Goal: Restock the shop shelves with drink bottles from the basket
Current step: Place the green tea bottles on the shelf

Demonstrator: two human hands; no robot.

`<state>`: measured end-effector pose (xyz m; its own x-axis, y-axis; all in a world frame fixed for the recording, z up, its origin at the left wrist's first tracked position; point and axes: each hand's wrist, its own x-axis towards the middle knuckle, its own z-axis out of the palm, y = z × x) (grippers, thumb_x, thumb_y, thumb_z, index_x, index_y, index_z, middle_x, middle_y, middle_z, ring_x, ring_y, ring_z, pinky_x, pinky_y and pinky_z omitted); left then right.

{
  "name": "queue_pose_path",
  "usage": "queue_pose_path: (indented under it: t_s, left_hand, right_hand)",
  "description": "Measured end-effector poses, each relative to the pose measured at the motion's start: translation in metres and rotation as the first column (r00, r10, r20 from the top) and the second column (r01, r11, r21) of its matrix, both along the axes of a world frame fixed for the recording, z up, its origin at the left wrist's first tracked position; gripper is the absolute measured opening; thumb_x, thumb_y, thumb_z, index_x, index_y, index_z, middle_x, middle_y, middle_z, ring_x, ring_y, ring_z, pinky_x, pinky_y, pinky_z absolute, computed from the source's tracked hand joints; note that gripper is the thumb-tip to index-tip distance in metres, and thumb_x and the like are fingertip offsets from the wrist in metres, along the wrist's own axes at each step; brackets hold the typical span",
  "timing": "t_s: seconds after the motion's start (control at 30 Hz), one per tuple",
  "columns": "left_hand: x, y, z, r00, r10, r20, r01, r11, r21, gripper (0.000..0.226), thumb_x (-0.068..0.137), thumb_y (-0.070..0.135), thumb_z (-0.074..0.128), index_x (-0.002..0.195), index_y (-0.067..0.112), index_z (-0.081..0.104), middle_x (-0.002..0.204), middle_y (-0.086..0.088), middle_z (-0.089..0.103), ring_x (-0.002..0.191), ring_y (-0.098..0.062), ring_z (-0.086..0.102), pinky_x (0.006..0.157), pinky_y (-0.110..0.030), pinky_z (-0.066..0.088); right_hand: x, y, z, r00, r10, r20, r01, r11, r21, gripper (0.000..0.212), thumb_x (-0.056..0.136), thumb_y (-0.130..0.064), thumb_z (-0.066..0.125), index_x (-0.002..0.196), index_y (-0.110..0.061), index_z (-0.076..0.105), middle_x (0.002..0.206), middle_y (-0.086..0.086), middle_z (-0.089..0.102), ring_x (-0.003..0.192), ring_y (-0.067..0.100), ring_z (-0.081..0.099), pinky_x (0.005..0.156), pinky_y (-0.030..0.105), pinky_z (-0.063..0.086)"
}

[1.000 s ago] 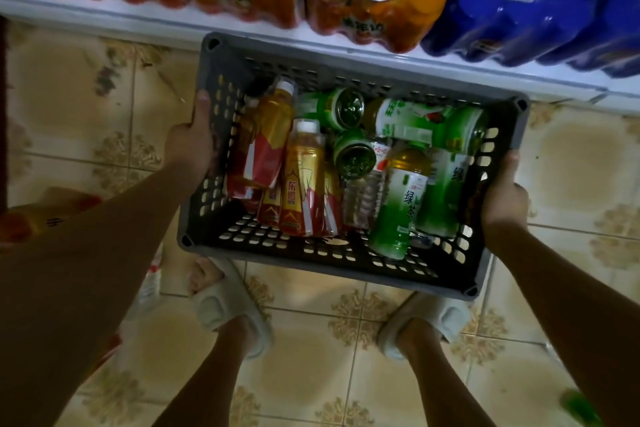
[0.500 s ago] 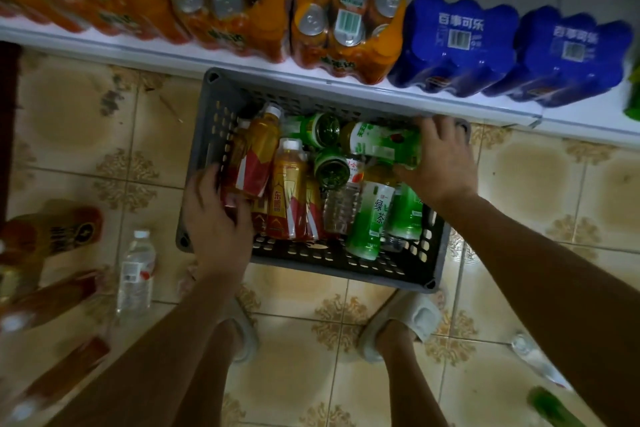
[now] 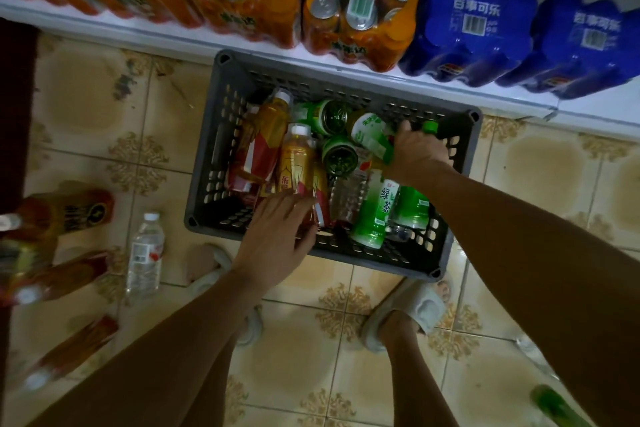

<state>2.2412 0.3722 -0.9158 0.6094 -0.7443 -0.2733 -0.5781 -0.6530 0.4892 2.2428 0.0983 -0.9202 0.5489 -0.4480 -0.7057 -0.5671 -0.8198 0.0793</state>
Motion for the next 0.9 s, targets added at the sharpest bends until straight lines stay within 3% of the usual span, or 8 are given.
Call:
queue_pose_path:
  t_s: [0.1,0.2,0.3,0.43,0.67,0.77,0.83,0.9]
  left_hand:
    - [0.002,-0.008,0.002,0.989,0.132,-0.060,-0.135,0.989,-0.052,0.045,0.093,0.042,0.050,0.125,0.012,0.060,0.122,-0.009,0.063,0.120,-0.027,0.054,0.106,-0.051,0.043]
    - [-0.002,-0.028,0.013,0.893,0.312,-0.325,-0.352,0.933,-0.070,0.049,0.094,0.040,0.061,0.135,0.015,0.051,0.129,-0.004,0.056,0.122,-0.017,0.049,0.103,-0.035,0.042]
    - [-0.006,-0.053,0.027,0.535,0.479,-0.696,-0.650,0.760,0.024,0.060,0.092,0.036,0.067,0.143,0.027,0.037,0.131,0.008,0.051,0.122,-0.008,0.050,0.098,-0.022,0.042]
    - [0.000,-0.075,0.026,0.143,0.486,-0.862,-0.758,0.614,0.220,0.086,0.084,0.049,0.071,0.152,0.033,0.021,0.131,0.006,0.057,0.113,-0.004,0.057,0.090,-0.026,0.050]
    - [0.014,-0.078,0.019,-0.284,0.399,-0.872,-0.742,0.485,0.463,0.067,0.078,0.039,0.082,0.137,0.026,0.054,0.116,-0.008,0.072,0.096,-0.025,0.074,0.079,-0.042,0.061]
    - [0.026,-0.058,0.021,-0.394,0.454,-0.799,-0.703,0.411,0.580,0.071,0.068,0.045,0.085,0.130,0.019,0.059,0.112,-0.011,0.073,0.093,-0.028,0.073,0.081,-0.045,0.059]
    - [0.031,-0.050,0.024,-0.392,0.478,-0.786,-0.702,0.397,0.592,0.058,0.077,0.046,0.077,0.125,0.017,0.062,0.103,-0.008,0.073,0.081,-0.023,0.072,0.072,-0.038,0.060]
    - [0.034,-0.045,0.028,-0.404,0.468,-0.786,-0.687,0.412,0.598,0.052,0.081,0.047,0.073,0.122,0.015,0.064,0.094,-0.008,0.073,0.073,-0.020,0.073,0.070,-0.036,0.061]
  right_hand:
    - [-0.017,0.016,0.011,0.906,-0.423,0.026,0.397,0.867,0.301,0.069,0.080,-0.047,0.077,0.131,-0.011,0.047,0.102,0.006,0.066,0.089,0.023,0.069,0.075,0.037,0.058]
    - [-0.043,0.036,0.029,0.646,-0.762,-0.052,0.621,0.485,0.616,0.021,0.087,-0.028,0.073,0.105,-0.020,0.065,0.094,0.005,0.072,0.080,0.018,0.070,0.075,0.035,0.060]
    - [-0.069,0.058,0.047,0.422,-0.898,-0.128,0.658,0.205,0.725,0.019,0.088,-0.022,0.072,0.104,-0.024,0.062,0.091,-0.002,0.070,0.084,0.014,0.069,0.075,0.032,0.059]
    - [-0.086,0.089,0.057,0.288,-0.945,-0.153,0.627,0.066,0.776,0.022,0.086,-0.018,0.073,0.105,-0.025,0.063,0.092,-0.004,0.074,0.083,0.013,0.072,0.073,0.029,0.059]
    - [-0.092,0.106,0.068,0.521,-0.788,-0.327,0.556,0.023,0.831,0.035,0.095,-0.042,0.059,0.126,-0.025,0.056,0.113,-0.002,0.071,0.103,0.014,0.070,0.092,0.036,0.057]
    - [-0.083,0.088,0.070,0.396,-0.872,-0.287,0.619,0.022,0.785,0.044,0.100,-0.055,0.040,0.102,-0.021,0.069,0.095,-0.003,0.074,0.094,0.014,0.070,0.086,0.031,0.055]
    - [-0.079,0.079,0.046,0.284,-0.958,-0.051,0.717,0.177,0.675,0.043,0.099,-0.054,0.046,0.105,-0.015,0.062,0.091,-0.001,0.067,0.090,0.019,0.065,0.077,0.034,0.051]
    - [-0.075,0.076,0.023,0.383,-0.917,0.107,0.766,0.381,0.518,0.050,0.092,-0.055,0.057,0.118,-0.013,0.051,0.102,0.004,0.062,0.095,0.025,0.062,0.078,0.038,0.052]
